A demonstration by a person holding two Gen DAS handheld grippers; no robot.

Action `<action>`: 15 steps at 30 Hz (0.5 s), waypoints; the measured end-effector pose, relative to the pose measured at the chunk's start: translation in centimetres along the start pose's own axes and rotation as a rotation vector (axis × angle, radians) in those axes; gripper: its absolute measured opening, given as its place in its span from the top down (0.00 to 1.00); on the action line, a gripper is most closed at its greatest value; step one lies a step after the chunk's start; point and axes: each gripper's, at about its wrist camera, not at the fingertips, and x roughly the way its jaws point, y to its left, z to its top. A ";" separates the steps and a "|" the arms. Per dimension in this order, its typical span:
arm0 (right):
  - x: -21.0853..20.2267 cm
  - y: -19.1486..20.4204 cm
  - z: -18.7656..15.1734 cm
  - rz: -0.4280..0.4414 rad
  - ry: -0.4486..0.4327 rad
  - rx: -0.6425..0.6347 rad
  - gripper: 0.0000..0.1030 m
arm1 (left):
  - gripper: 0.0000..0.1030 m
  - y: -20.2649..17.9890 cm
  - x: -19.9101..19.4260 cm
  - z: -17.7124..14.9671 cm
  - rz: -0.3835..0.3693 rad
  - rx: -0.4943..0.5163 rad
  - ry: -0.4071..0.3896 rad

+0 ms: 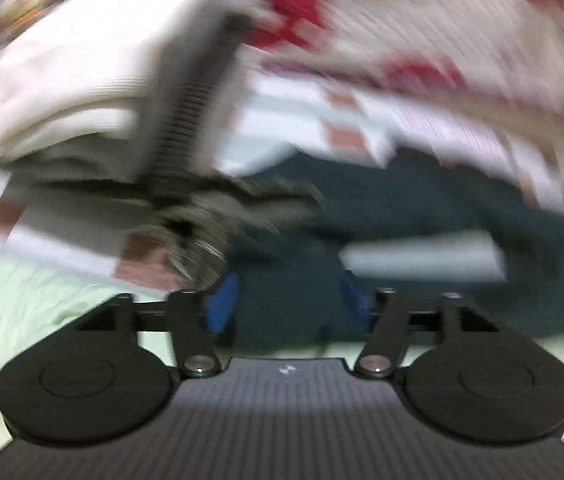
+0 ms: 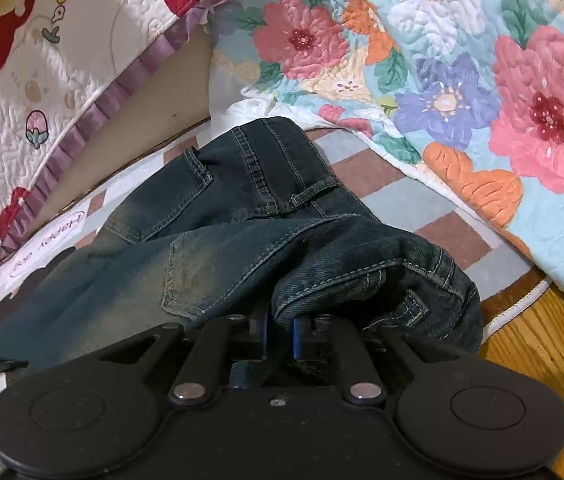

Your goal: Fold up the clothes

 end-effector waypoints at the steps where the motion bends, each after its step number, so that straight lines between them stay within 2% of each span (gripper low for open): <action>1: 0.0 0.1 -0.1 -0.004 0.000 -0.003 0.85 | 0.29 -1.2 0.7 -0.4 -0.014 0.062 0.051; 3: 0.1 0.3 -0.2 -0.013 0.000 -0.009 0.85 | 0.28 -3.6 2.0 -1.1 -0.034 0.183 0.148; 5: 0.2 0.4 -0.3 -0.022 0.000 -0.016 0.84 | 0.28 -5.4 2.9 -1.3 0.044 0.278 0.168; 7: 0.2 0.6 -0.4 -0.031 0.000 -0.022 0.84 | 0.28 -6.2 4.1 -0.7 0.113 0.305 0.155; 9: 0.2 0.8 -0.5 -0.038 -0.001 -0.034 0.84 | 0.28 -5.9 5.0 0.2 0.176 0.275 0.111; 12: 0.2 1.0 -0.5 -0.039 0.000 -0.053 0.84 | 0.28 -4.7 5.5 2.2 0.206 0.182 0.037; 15: 0.1 0.9 -0.5 -0.031 0.000 -0.059 0.83 | 0.27 -4.2 6.6 3.7 0.260 0.166 -0.029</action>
